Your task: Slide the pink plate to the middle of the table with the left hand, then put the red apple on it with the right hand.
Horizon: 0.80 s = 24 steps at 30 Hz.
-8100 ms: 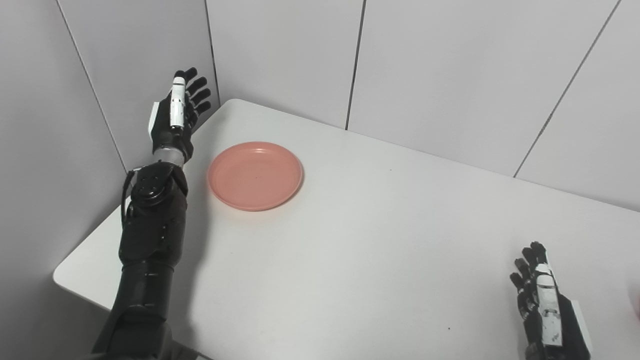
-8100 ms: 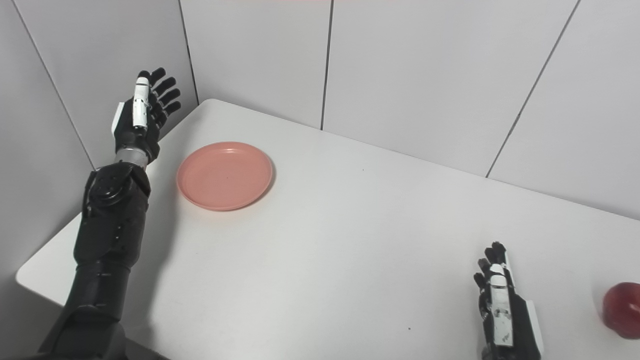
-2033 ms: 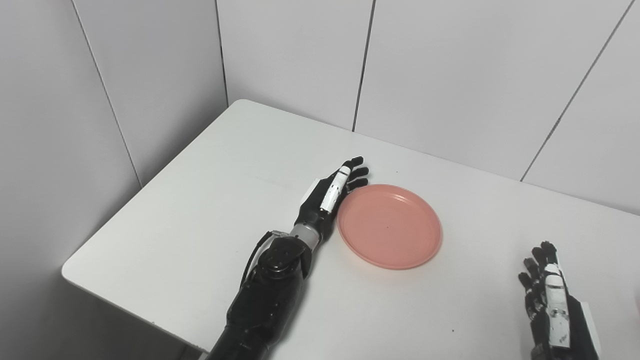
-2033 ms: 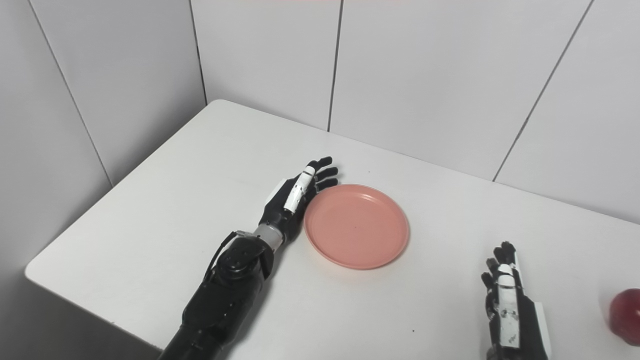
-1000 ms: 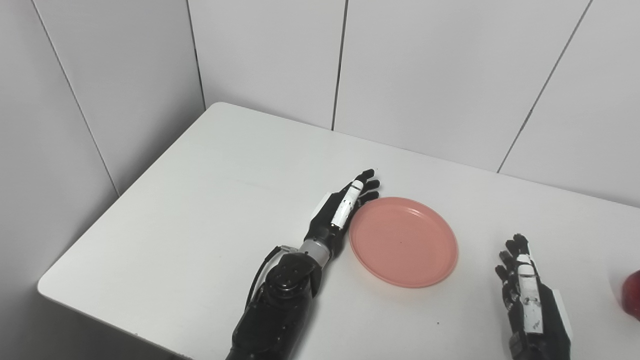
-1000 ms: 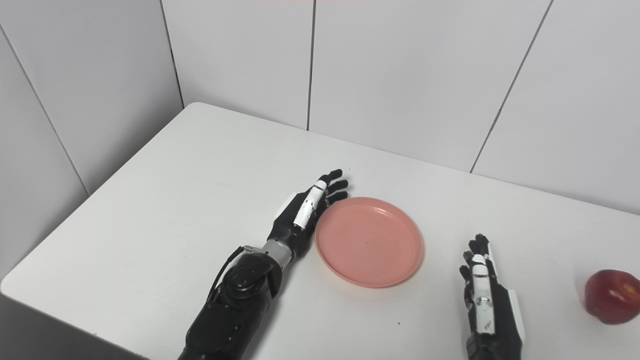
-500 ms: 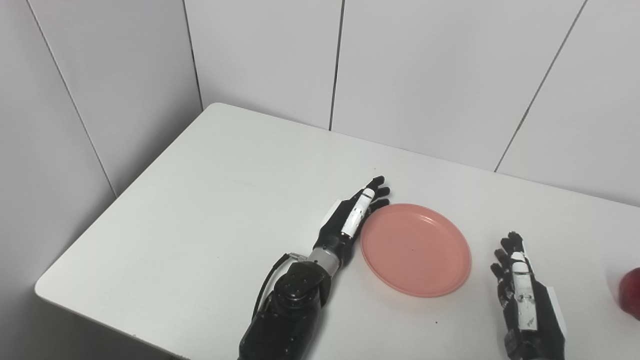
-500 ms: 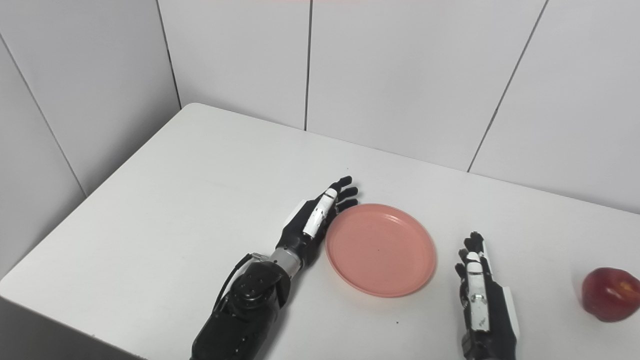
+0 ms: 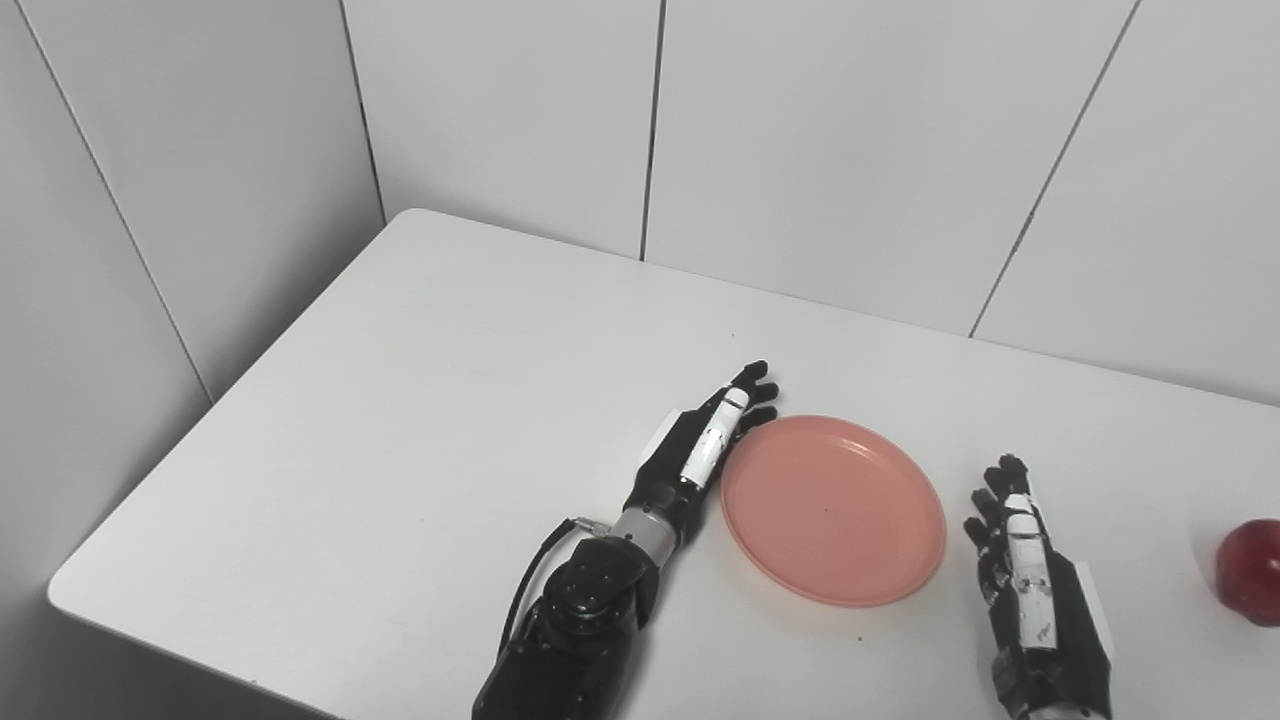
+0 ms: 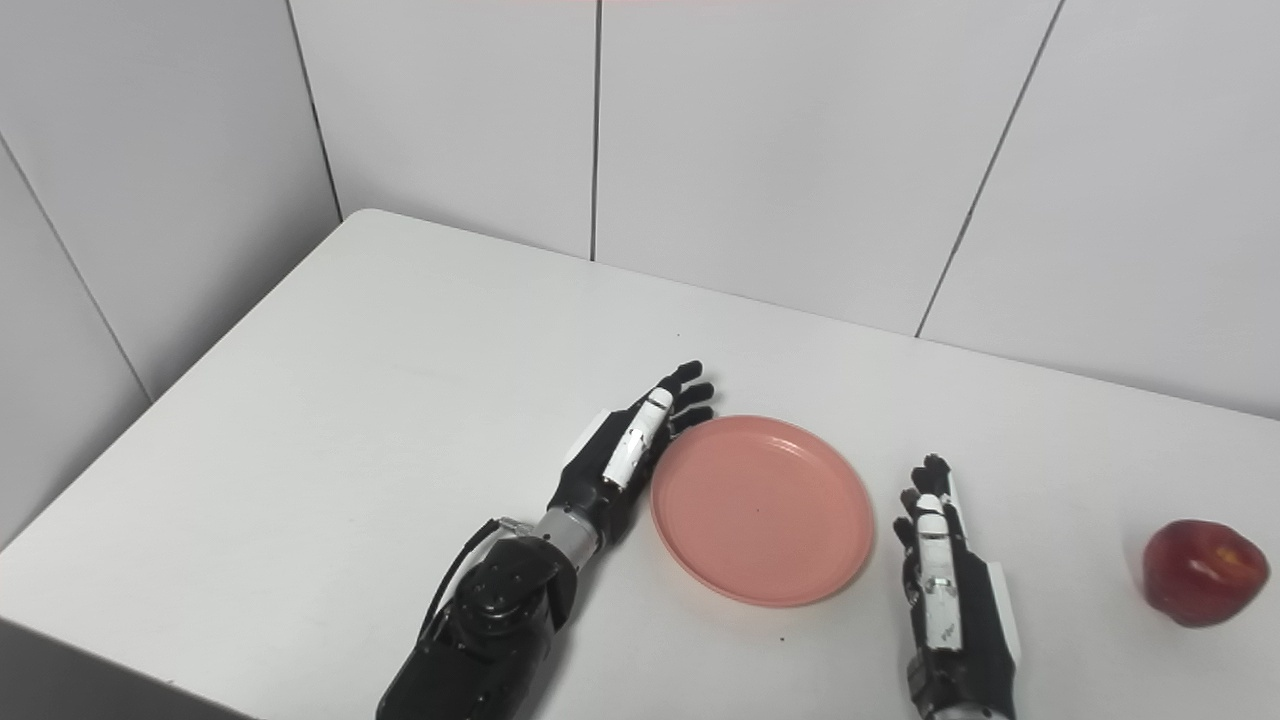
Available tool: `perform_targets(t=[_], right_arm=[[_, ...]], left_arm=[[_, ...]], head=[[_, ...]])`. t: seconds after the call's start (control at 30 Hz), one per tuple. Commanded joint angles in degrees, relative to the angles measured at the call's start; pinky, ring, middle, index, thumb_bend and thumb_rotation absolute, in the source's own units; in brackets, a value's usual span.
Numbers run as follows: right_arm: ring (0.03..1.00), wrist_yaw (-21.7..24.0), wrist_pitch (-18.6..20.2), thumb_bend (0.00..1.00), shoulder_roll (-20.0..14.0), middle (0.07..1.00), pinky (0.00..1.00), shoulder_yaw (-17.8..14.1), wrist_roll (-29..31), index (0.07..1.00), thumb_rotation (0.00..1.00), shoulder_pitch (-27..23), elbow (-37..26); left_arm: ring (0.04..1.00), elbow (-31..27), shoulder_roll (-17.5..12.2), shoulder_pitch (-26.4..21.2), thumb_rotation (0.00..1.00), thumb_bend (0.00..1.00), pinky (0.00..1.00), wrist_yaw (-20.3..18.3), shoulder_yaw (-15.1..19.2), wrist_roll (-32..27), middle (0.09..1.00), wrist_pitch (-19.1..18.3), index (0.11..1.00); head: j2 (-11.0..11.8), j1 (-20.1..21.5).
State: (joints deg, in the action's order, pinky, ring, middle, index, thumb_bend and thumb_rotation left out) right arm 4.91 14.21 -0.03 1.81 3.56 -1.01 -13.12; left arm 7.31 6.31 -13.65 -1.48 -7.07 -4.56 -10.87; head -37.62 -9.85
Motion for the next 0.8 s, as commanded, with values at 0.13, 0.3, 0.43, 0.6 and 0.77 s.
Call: perform_targets(t=[0.13, 0.3, 0.43, 0.6, 0.77], right_arm=[[0.995, -0.31, -1.41, 0.22, 0.23, 0.992, 1.0, 0.17, -0.12, 0.994, 1.0, -1.48, -1.73], [0.987, -1.07, -1.76, 0.22, 0.66, 0.984, 1.0, 0.17, -0.45, 0.986, 1.0, -1.65, -1.41], [0.982, -1.57, -1.72, 0.22, 0.61, 0.978, 1.0, 0.05, -0.82, 0.978, 1.0, -2.17, -0.8], [0.975, -2.61, -2.66, 0.21, 0.71, 0.978, 1.0, -0.06, -1.95, 0.983, 1.0, -2.87, -0.45], [0.966, -3.81, -4.07, 0.19, 0.5, 0.968, 0.99, -0.14, -3.71, 0.977, 1.0, -3.78, -0.45]], left_arm=[[0.905, 0.85, 0.38, 1.08, 1.0, 0.36, 0.88, -0.53, -0.59, 1.11, 0.922, -0.93, 0.912], [0.893, 0.7, 0.05, 1.42, 1.0, 0.37, 0.88, 0.11, 0.03, 2.0, 0.911, 0.56, 0.902], [0.891, 1.61, -0.59, 1.42, 1.0, 0.38, 0.89, 0.18, 0.72, 2.22, 0.907, 2.23, 0.902], [0.899, 1.81, -1.05, 1.55, 1.0, 0.39, 0.9, -0.21, 1.94, 1.43, 0.911, 3.84, 0.904], [0.901, 1.05, -1.26, 1.84, 1.0, 0.38, 0.9, -1.03, 3.46, -0.07, 0.915, 4.5, 0.903]], head=[[-0.56, 2.04], [-0.74, 4.03], [-0.98, 7.54], [-1.04, 9.01], [-1.32, 13.72]])
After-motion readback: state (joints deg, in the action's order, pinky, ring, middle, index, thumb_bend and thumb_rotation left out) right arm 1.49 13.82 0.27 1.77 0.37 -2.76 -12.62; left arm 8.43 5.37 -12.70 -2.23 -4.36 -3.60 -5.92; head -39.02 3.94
